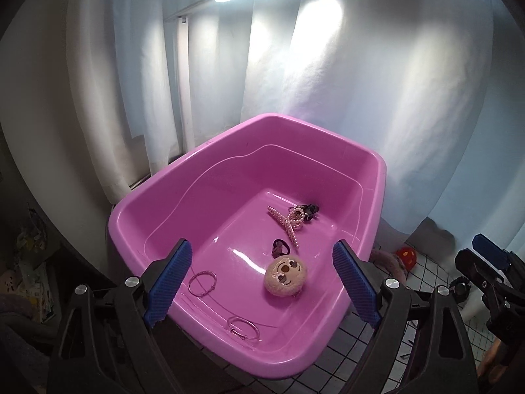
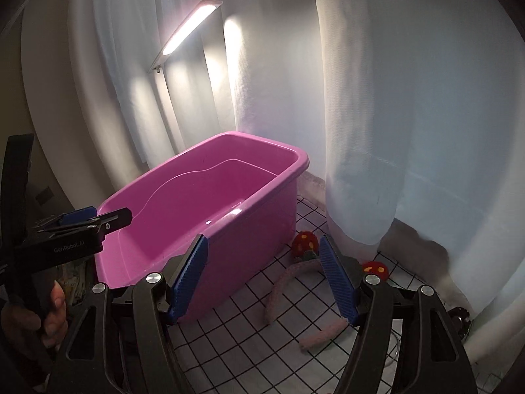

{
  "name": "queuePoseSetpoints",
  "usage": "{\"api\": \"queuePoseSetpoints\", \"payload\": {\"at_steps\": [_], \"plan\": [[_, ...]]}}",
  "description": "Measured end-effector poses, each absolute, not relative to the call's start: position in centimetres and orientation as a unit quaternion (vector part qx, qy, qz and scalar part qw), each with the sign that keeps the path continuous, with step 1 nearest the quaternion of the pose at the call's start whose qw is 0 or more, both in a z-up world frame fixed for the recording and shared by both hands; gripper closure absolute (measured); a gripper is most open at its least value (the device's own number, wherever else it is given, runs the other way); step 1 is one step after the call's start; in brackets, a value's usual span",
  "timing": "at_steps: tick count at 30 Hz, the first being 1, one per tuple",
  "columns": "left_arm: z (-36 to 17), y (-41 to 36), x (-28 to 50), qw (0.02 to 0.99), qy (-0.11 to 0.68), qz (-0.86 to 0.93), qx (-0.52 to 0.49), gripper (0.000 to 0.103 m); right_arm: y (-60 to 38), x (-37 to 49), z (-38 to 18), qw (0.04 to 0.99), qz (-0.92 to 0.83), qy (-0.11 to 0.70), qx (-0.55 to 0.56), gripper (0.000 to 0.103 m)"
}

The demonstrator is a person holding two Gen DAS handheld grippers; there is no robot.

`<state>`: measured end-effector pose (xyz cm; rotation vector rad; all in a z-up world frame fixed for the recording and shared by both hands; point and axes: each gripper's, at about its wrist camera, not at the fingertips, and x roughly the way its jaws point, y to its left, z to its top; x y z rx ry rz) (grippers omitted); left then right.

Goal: Organize jewelry
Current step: 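Move both open tools back from the tub to the table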

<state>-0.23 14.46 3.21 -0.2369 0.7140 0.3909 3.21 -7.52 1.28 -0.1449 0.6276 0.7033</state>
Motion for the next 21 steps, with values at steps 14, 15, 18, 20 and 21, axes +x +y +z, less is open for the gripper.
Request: {"api": "queuePoseSetpoints", "payload": {"at_steps": [14,15,18,20,21], "plan": [[0.3,-1.0,-2.6,0.911,0.369,0.145,-0.115,0.012,-27.8,-0.1,-4.2,0.895,0.261,0.359,-0.054,0.035],[-0.3,-1.8,-2.6,0.909,0.374,0.146,-0.115,0.012,-28.7,0.0,-4.5,0.894,0.258,0.362,-0.053,0.035],[-1.7,-3.9,-2.5,0.903,0.386,0.152,-0.115,0.012,-30.7,0.1,-5.6,0.892,0.257,0.369,-0.052,0.035],[-2.6,-4.9,-2.5,0.9,0.39,0.155,-0.115,0.012,-31.7,0.1,-6.5,0.889,0.26,0.374,-0.051,0.035],[-3.0,-5.3,-2.5,0.899,0.392,0.158,-0.115,0.012,-32.1,0.3,-6.9,0.887,0.262,0.377,-0.05,0.035]]}}
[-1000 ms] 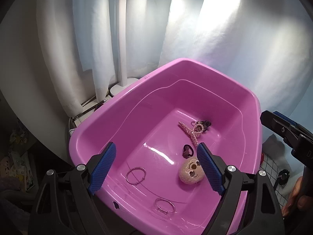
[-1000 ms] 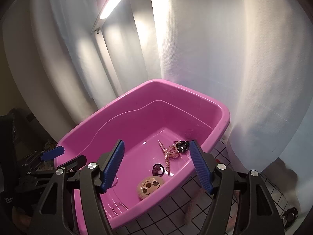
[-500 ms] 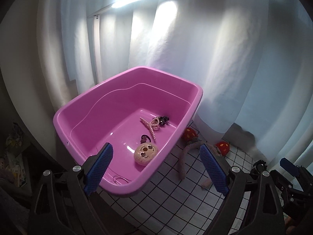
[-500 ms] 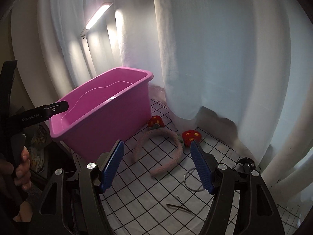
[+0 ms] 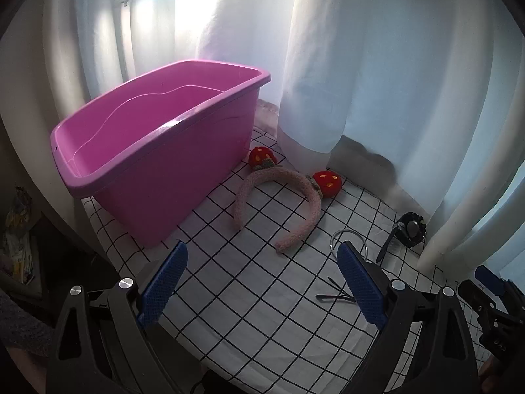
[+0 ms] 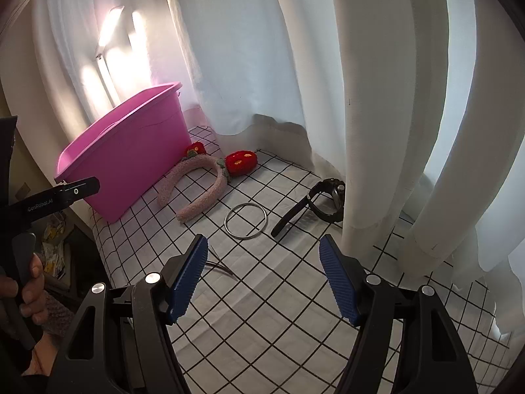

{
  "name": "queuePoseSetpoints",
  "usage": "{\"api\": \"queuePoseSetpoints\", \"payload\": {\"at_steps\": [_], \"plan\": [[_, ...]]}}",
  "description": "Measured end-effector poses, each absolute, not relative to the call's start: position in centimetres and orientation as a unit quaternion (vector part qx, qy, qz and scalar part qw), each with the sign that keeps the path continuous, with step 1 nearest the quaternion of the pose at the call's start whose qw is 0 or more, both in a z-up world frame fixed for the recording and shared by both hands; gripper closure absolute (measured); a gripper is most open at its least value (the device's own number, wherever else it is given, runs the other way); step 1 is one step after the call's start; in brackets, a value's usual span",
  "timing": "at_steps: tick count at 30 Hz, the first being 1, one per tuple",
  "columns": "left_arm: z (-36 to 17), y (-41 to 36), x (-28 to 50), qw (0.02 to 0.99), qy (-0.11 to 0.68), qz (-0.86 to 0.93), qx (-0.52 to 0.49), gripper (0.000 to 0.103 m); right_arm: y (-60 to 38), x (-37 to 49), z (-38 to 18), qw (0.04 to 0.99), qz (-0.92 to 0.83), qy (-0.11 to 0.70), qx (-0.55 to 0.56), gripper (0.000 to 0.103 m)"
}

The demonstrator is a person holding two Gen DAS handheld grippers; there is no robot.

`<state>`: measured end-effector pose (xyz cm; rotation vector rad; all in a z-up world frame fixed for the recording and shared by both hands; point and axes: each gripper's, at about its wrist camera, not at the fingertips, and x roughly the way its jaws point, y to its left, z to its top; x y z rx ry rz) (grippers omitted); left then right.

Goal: Organize jewelry
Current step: 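Move both open tools back from the tub to the table, then move left tool to the pink strawberry headband while right tool approaches the black wristwatch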

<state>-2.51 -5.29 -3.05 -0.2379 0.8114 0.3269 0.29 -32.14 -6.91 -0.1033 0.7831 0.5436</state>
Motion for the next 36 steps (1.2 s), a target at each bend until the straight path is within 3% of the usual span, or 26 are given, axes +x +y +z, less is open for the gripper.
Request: {"api": "queuePoseSetpoints", "payload": {"at_steps": [14,36], "plan": [[-8.2,-4.8,2.1,0.888,0.418,0.163,-0.102,0.012,-30.7,5.6,-11.6,0.87,0.246,0.427,0.02,0.035],[-15.5,-3.4,13.1,0.871,0.474,0.098,-0.078,0.012,-28.5,13.9,-17.7,0.869,0.069,0.481,0.099,0.035]]}}
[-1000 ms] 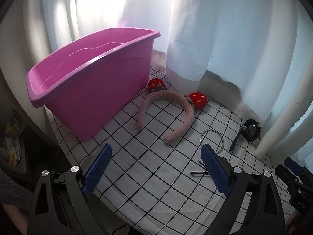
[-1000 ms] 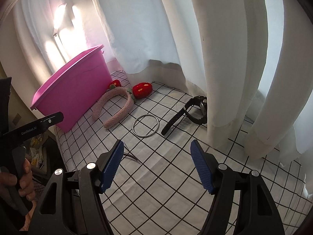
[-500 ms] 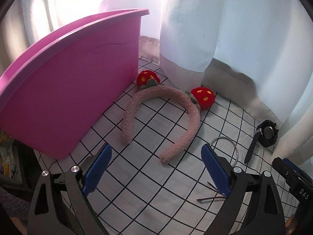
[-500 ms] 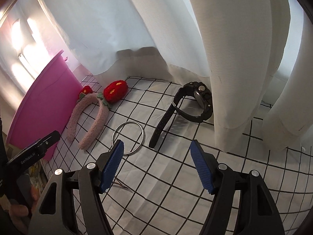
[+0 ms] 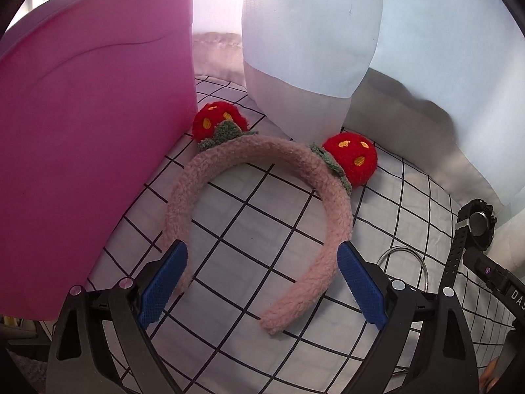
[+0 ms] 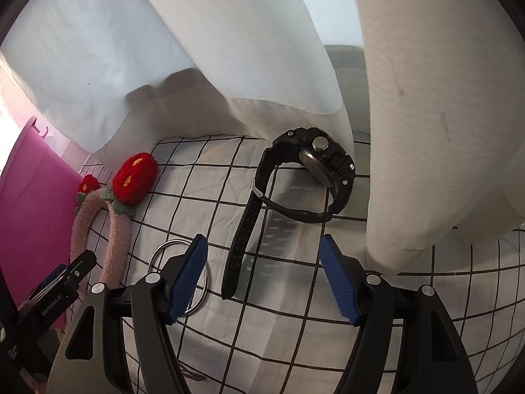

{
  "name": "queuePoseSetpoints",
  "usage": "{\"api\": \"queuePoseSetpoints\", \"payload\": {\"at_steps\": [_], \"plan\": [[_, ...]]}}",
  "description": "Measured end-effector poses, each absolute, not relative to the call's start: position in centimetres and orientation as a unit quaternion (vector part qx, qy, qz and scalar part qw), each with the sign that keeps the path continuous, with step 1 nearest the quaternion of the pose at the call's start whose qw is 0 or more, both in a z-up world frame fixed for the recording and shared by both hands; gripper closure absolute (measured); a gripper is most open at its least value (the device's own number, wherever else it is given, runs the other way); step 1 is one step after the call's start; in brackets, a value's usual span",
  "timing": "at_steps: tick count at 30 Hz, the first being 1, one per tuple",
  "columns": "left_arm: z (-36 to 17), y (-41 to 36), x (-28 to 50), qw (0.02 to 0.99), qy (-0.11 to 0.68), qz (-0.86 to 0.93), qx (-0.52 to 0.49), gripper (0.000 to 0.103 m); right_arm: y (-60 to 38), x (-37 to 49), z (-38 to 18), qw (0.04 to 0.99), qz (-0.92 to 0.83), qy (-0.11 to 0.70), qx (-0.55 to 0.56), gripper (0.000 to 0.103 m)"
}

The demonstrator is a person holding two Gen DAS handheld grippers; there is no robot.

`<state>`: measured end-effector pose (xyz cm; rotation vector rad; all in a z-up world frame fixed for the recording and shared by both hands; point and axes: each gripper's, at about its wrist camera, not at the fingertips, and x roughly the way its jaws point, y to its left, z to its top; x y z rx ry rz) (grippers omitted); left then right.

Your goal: Organize jewelry

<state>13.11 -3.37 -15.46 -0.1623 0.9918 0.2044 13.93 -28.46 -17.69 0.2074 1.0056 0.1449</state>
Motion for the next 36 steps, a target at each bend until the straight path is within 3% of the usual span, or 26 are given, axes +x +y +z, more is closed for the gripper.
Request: {"api": "queuePoseSetpoints", "payload": {"at_steps": [23,24,26,28,29,31,33,36], "plan": [[-17.9,-4.7,17.0,0.863,0.492,0.105,-0.056,0.012,-27.6,18.0,-19.8,0.884,-0.013,0.464,0.054,0.035],[-17.9,-4.9,17.1,0.865,0.489,0.1,-0.056,0.017,-27.7,18.0,-19.8,0.885,-0.012,0.462,0.055,0.036],[-17.9,-5.4,17.2,0.866,0.489,0.091,-0.056,0.038,-27.9,17.9,-19.8,0.887,-0.009,0.458,0.054,0.04],[-18.0,-6.0,17.3,0.866,0.492,0.084,-0.046,0.06,-28.0,17.7,-19.7,0.889,0.001,0.455,0.051,0.051],[-18.0,-6.3,17.3,0.867,0.49,0.078,-0.047,0.066,-28.2,17.5,-19.6,0.889,0.006,0.454,0.052,0.059],[-17.8,-6.7,17.0,0.867,0.491,0.07,-0.044,0.093,-28.5,17.2,-19.5,0.89,0.014,0.452,0.058,0.071],[-17.7,-7.2,16.7,0.867,0.493,0.066,-0.043,0.102,-28.7,17.0,-19.4,0.891,0.03,0.45,0.06,0.091],[-17.6,-7.3,16.1,0.866,0.493,0.056,-0.056,0.102,-28.5,16.6,-18.9,0.893,0.041,0.445,0.048,0.096]]}}
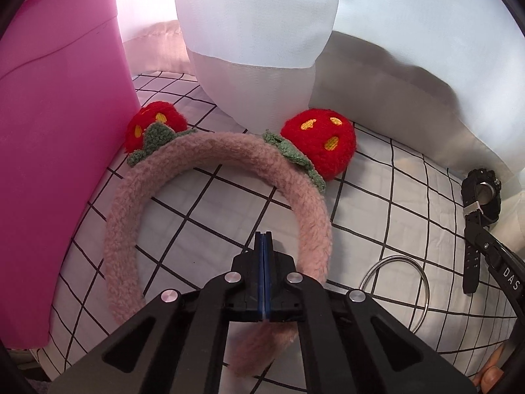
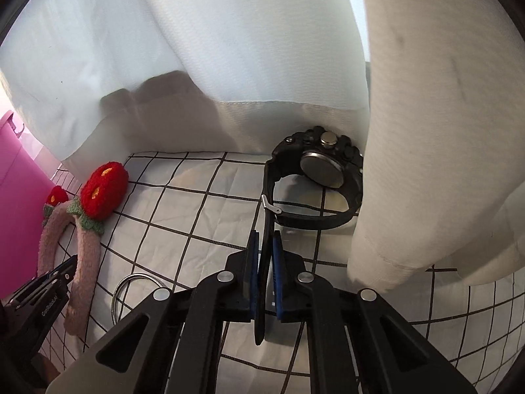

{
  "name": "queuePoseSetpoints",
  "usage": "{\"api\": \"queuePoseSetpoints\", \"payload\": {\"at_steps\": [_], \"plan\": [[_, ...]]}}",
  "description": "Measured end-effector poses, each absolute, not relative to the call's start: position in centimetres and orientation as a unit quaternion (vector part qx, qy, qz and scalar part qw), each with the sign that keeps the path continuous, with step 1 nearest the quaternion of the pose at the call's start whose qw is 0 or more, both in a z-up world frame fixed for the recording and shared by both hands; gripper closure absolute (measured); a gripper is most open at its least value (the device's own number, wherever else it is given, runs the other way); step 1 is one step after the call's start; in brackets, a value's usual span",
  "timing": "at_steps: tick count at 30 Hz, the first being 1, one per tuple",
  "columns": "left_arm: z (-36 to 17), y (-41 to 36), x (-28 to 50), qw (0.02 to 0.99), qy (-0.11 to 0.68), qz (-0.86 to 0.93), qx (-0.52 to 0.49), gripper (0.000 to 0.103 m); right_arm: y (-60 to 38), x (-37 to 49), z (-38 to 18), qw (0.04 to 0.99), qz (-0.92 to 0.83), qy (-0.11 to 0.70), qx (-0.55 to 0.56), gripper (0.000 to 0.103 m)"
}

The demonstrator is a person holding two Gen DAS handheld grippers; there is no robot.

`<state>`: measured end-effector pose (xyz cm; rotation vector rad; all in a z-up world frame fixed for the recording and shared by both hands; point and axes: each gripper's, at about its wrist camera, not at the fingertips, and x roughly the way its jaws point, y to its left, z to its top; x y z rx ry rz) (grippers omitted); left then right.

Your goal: Organize jewelry

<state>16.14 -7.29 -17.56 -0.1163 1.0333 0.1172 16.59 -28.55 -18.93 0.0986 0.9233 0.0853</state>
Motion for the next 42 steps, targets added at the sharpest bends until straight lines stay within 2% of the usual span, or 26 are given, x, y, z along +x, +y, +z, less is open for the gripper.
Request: {"api": "queuePoseSetpoints", "payload": {"at_steps": [8,17,19,20,21,25,26,27,28,29,30,31,42], "plan": [[-14.8,-8.0,12.5,0.885,0.458,0.028,-0.075,0.102,-28.5,13.5,-17.9,0.903,0.071,0.421,0.042,0.097],[-16.3,-7.5,13.9,0.876,0.477,0.039,-0.065,0.102,-29.2,13.0,-18.0,0.898,0.066,0.432,0.05,0.097],[-16.5,-7.3,14.2,0.872,0.483,0.04,-0.067,0.102,-29.3,13.2,-18.2,0.895,0.058,0.438,0.054,0.083],[-16.5,-7.3,14.4,0.871,0.485,0.042,-0.069,0.102,-29.4,13.2,-18.2,0.894,0.057,0.441,0.057,0.064],[-16.6,-7.3,14.6,0.869,0.487,0.044,-0.07,0.101,-29.6,13.3,-18.3,0.893,0.058,0.442,0.065,0.053],[-16.8,-6.9,15.6,0.867,0.49,0.051,-0.073,0.098,-29.7,13.6,-18.5,0.892,0.055,0.444,0.072,0.047],[-16.9,-6.8,15.8,0.866,0.492,0.053,-0.072,0.097,-29.6,13.8,-18.5,0.891,0.05,0.445,0.07,0.042],[-17.2,-6.8,16.3,0.864,0.495,0.057,-0.071,0.09,-29.6,14.0,-18.6,0.892,0.043,0.446,0.07,0.039],[-17.3,-6.8,16.5,0.862,0.498,0.061,-0.07,0.07,-29.6,14.2,-18.7,0.891,0.036,0.447,0.07,0.038],[-17.3,-6.6,16.7,0.862,0.498,0.07,-0.07,0.062,-29.5,14.5,-18.9,0.889,0.028,0.452,0.066,0.037],[-17.1,-6.5,16.8,0.863,0.493,0.085,-0.067,0.038,-29.5,14.8,-19.0,0.888,0.021,0.455,0.063,0.037],[-17.0,-6.2,17.0,0.865,0.487,0.098,-0.068,0.021,-29.4,15.1,-19.1,0.888,0.017,0.456,0.063,0.037],[-17.6,-5.1,19.2,0.862,0.49,0.097,-0.088,0.018,-29.8,17.4,-19.9,0.888,-0.006,0.455,0.065,0.033]]}}
